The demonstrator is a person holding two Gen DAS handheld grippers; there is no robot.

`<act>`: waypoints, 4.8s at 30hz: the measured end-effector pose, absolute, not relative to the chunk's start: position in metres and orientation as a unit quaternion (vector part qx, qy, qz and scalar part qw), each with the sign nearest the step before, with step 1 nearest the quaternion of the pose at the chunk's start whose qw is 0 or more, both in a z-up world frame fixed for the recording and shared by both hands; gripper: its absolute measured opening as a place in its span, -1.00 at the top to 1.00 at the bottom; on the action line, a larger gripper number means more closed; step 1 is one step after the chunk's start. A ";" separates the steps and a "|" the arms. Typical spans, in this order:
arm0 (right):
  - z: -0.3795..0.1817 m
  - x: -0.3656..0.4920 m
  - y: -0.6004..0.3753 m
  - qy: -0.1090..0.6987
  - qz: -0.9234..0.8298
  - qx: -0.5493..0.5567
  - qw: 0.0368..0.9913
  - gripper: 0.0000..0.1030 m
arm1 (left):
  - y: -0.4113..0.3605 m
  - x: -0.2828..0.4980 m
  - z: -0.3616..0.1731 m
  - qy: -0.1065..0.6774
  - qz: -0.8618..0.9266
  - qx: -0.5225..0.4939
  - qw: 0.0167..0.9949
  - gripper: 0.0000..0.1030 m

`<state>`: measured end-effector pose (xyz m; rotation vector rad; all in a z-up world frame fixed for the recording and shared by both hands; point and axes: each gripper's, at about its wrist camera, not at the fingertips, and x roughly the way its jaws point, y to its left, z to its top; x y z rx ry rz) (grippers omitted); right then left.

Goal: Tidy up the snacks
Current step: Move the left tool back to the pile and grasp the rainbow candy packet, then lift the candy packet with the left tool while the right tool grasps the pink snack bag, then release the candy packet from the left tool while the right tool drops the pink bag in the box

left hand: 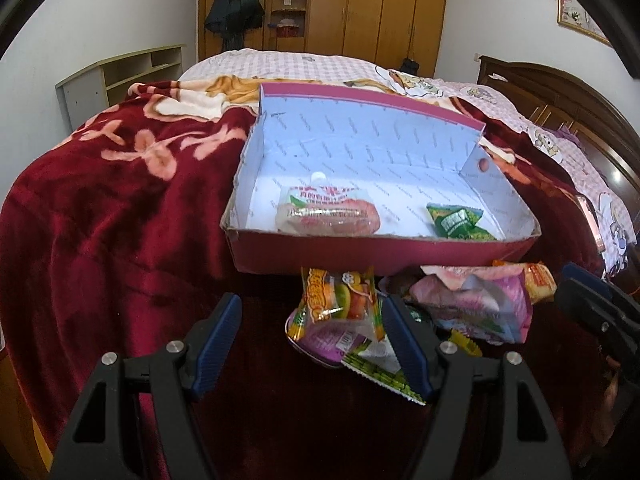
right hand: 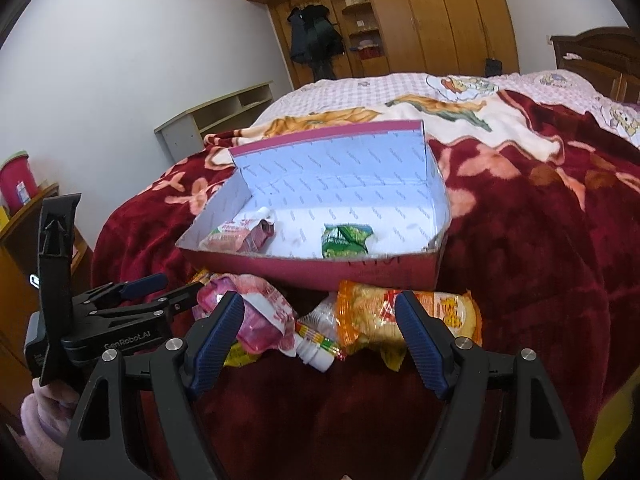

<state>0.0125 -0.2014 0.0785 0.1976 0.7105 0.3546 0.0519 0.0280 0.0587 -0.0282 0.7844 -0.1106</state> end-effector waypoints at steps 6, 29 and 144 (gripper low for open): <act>0.071 0.011 -0.201 0.353 0.174 0.099 0.914 -0.55 | 0.024 0.054 0.051 0.385 -0.057 -0.012 0.921 -0.48; 0.062 0.013 -0.171 0.367 0.213 0.075 0.902 -0.55 | 0.029 0.067 0.037 0.385 -0.051 -0.034 0.921 0.17; 0.056 0.154 -0.200 0.365 0.143 0.114 0.913 0.36 | -0.034 0.200 0.059 0.390 -0.083 -0.014 0.917 0.18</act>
